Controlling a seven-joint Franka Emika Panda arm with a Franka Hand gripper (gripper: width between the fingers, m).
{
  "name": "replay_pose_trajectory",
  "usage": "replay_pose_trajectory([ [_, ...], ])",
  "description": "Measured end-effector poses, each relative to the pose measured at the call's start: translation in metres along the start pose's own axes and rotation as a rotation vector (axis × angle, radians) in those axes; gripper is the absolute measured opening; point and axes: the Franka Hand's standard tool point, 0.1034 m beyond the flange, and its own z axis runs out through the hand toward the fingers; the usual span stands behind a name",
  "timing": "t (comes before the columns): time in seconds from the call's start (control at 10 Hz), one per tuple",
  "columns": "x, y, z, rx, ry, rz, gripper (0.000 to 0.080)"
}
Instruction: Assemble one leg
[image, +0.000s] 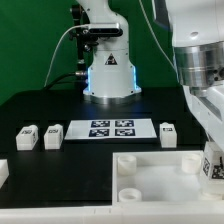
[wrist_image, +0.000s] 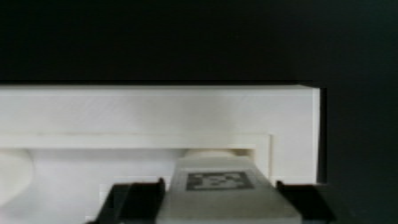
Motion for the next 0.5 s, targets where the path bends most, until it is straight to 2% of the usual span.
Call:
replay_pose_trajectory([
  [0.1, -0.0005, 0.0001, 0.0001, 0.0, 0.0, -0.023, 0.0299],
  [0.2, -0.0004, 0.0001, 0.0001, 0.0, 0.0, -0.085, 0.0527],
  [0.3, 0.0005, 0.0002, -0.0004, -0.005, -0.001, -0.168, 0.0527],
  [0.4, 0.0022, -0.0008, -0.0018, -0.007, 0.001, -0.248, 0.0624],
  [0.5, 0.0048, 0.0, -0.0043, -0.036, 0.014, -0.44, 0.0642],
])
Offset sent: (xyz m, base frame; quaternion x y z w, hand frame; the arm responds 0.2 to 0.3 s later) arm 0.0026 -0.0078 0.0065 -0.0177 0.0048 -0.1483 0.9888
